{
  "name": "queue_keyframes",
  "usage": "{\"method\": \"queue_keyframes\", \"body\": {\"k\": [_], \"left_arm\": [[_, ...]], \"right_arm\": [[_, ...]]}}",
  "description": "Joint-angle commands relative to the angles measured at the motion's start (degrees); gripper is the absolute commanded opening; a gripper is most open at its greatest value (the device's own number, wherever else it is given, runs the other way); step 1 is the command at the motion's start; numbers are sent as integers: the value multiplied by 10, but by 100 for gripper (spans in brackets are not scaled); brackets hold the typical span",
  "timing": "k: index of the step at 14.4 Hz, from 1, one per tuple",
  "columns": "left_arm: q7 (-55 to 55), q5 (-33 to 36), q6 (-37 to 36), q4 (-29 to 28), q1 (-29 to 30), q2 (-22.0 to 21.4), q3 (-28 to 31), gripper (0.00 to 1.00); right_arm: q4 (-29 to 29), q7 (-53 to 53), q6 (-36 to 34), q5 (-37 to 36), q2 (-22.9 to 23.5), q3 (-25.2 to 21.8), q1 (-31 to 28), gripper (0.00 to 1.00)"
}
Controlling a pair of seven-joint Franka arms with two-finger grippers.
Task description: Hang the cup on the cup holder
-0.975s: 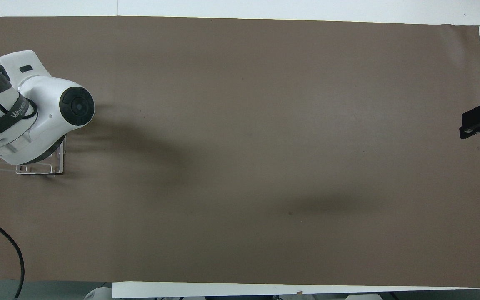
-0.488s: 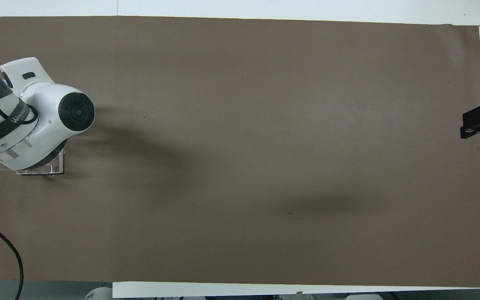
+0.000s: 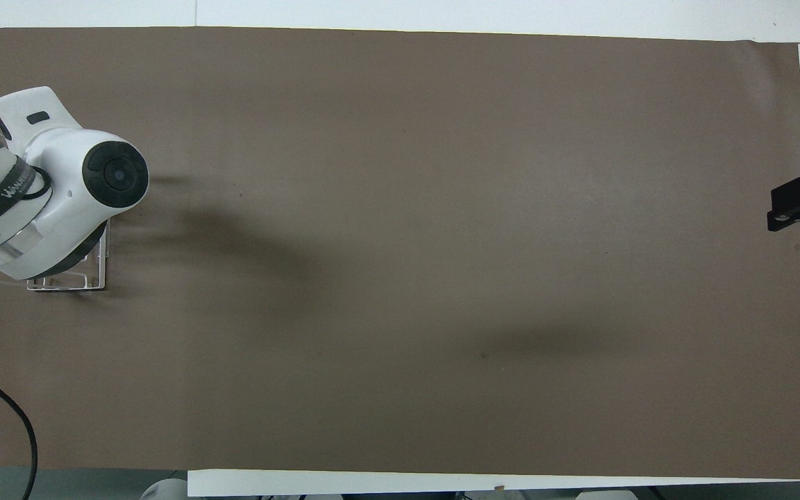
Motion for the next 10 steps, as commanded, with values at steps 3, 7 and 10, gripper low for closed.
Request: {"method": "queue_keyframes", "body": {"k": [3,7,10], "left_arm": [[198,-182,-72,127,3,5,-1,100],[371,-336,-152,211,10,-13,5,100],[522,-438,-216,230,38,-32,6,100]], "right_arm": [[-8,-15,2,11,-6,-1,-5,100],[-10,-35,0,12,-7,-1,-5,100],[-9,-35,2,12,-6,-1,-4,100]]}}
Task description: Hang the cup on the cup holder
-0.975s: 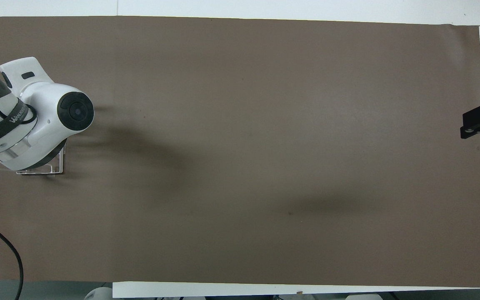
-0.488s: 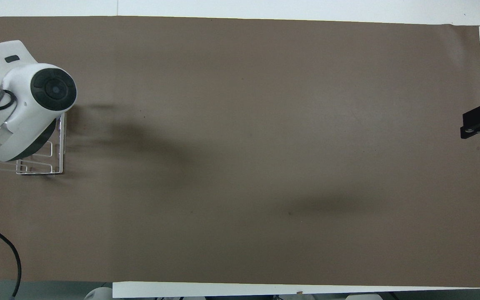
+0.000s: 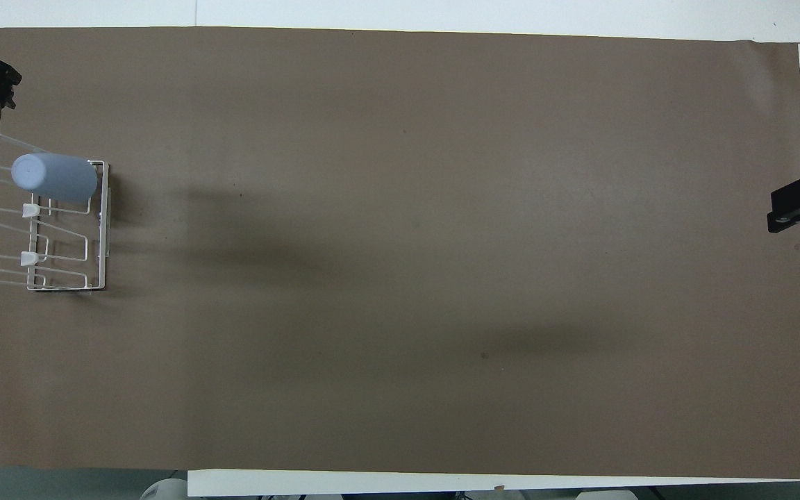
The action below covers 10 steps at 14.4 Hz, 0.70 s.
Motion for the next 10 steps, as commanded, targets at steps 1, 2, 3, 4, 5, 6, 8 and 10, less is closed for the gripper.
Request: {"method": "queue_keyframes", "body": {"k": [1,2,3,4,5,6,8,10], "left_arm": [[130,-77,-48,9,25,-18,-2,100],[173,-97,-62,9,36,-18,-2,100],[221,-119,-74,9,40,-20,-2,100],[279,-142,-85,9,42,-23,-2,100],[325,-158,-90,8,54,-24,-2,100],[370,-170,-92,7,59,-24,-2,100],[471,-178,-92,7,60,-24,-2,100],[574,-178,-89,7,64,-24,-2,100]], "right_arm": [[-9,-14,2,12,-6,-1,-4,100],[-9,-13,2,12,-6,-1,-4,100],[-9,-12,3,12,-6,-1,-4,100],[-8,-11,4,12,-6,-2,-4,100],[-8,-12,4,12,-6,-2,-4,100],[-8,-13,11,12,-5,-2,-5,100],[-9,-13,21,12,-5,-2,-6,100],[-10,-12,21,12,-5,-1,-4,100]]}}
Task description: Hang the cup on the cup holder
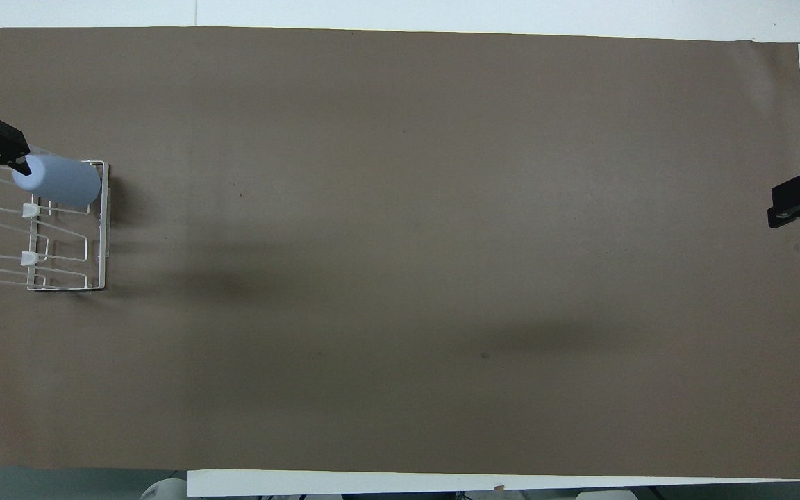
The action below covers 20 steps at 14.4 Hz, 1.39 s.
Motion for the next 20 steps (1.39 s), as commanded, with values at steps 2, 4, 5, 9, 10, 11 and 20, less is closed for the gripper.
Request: {"method": "queue_keyframes", "body": {"k": [2,4,5,9,10,11,20], "left_arm": [[161,-34,-7,3,23,-4,-3,100],[199,-69,-8,10,41,-5,-2,100],[200,-67,-11,26,40,-9,-5,100],[234,-62,-8,46,31,-10,-14,100],[244,-64,-8,45,27,-11,-15,100],[237,-65,-12,40,27,-16,-14,100],[195,-67,25,-28,17,-49,-15,100]], "right_arm": [[-10,-9,10,12,-5,-2,0,100],[-11,-10,10,12,-6,-2,-5,100],[-11,-10,10,12,-5,-2,-6,100],[-10,-9,10,12,-5,-2,-4,100],[-10,-11,10,12,-5,-2,-5,100],[-11,-11,10,12,-6,-2,-6,100],[-11,-8,10,12,-5,-2,-6,100]]}}
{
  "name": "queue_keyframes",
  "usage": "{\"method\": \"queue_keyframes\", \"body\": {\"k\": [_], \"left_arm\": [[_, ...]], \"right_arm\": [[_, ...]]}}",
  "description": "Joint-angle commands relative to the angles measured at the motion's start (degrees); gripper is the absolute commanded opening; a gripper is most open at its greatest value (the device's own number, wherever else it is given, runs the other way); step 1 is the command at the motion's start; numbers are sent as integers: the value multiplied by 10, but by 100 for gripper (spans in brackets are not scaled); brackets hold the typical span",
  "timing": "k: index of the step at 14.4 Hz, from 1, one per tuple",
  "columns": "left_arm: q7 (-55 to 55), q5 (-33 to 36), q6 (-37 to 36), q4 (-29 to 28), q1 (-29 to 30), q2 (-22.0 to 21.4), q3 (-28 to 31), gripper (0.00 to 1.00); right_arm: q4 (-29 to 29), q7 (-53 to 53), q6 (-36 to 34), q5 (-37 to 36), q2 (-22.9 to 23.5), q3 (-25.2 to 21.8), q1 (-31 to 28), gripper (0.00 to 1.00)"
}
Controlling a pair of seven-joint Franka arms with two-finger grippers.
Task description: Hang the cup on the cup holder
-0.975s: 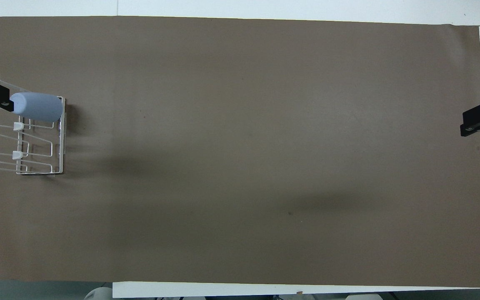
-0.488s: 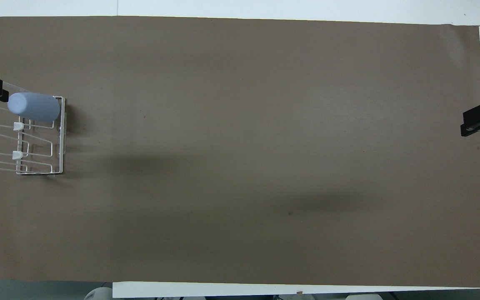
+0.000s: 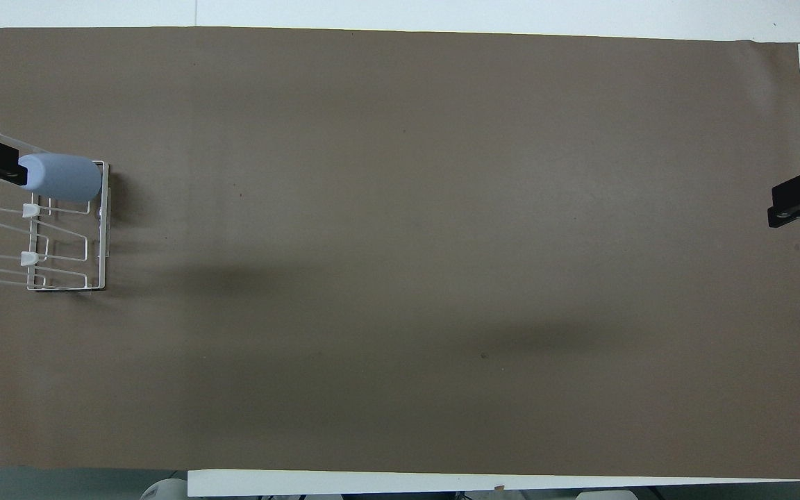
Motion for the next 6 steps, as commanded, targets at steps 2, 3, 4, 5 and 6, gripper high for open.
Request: {"method": "queue_keyframes", "body": {"k": [2,3,4,5,6], "left_arm": [[-13,-7,12,-17,-9,-16,2,100],[-13,-8,10,-16,-9,-17,2,100],[-18,-8,4,-14,-9,-17,0,100],[-25,-8,-5,-10,-9,-17,0,100],[-28,-9,-7,-8,-9,-17,-1,100]], "right_arm": [[-11,-9,13,12,-6,-1,-6,100],[-11,-9,13,12,-6,-1,-6,100],[-11,-9,13,12,-6,-1,-6,100],[-11,-8,13,12,-6,-1,-5,100],[-11,-9,12,12,-6,-1,-5,100]]}}
